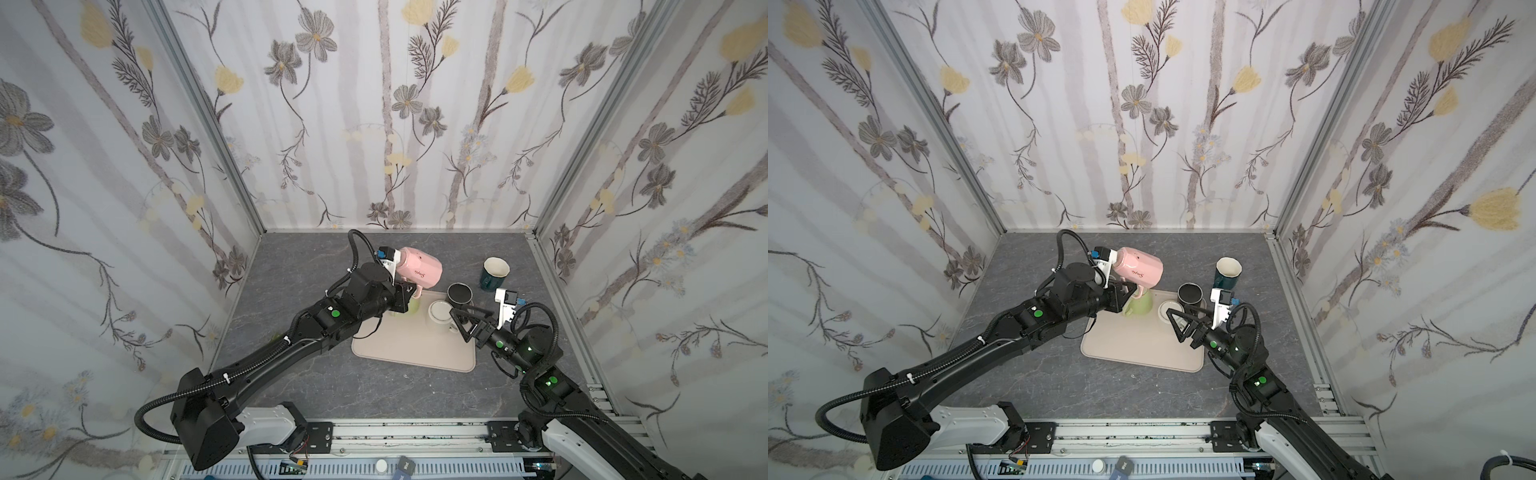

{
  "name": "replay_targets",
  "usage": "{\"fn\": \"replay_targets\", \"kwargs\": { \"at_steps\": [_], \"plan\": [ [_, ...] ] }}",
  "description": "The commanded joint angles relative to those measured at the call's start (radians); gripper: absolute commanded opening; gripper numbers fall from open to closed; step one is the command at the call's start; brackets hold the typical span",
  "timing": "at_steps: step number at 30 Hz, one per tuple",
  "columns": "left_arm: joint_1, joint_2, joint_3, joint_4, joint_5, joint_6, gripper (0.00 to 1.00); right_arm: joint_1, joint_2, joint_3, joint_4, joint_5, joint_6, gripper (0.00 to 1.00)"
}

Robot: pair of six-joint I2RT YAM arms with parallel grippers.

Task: Turn the mug right side up
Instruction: 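Lift the pink mug off the tray with the left gripper, then bring the right gripper to the pink mug's rim and grasp it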

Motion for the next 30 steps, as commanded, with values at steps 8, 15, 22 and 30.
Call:
{"fn": "replay_targets", "kwargs": {
  "at_steps": [8,15,22,30],
  "plan": [
    [0.061,0.033,0.055,0.263,0.186,-0.17,0.0,0.001,0.149,0.181,0.129,-0.056,-0.024,1.0],
    [0.085,-0.011,0.01,0.379,0.23,-0.269,0.0,-0.006,0.234,0.313,0.096,-0.095,-0.056,0.93],
    [0.102,-0.068,-0.006,0.408,0.238,-0.304,0.0,-0.017,0.342,0.377,0.18,-0.203,-0.001,0.74],
    [0.128,-0.04,-0.005,0.488,0.314,-0.32,0.0,-0.017,0.415,0.419,0.259,-0.27,0.051,0.71]
  ]
}}
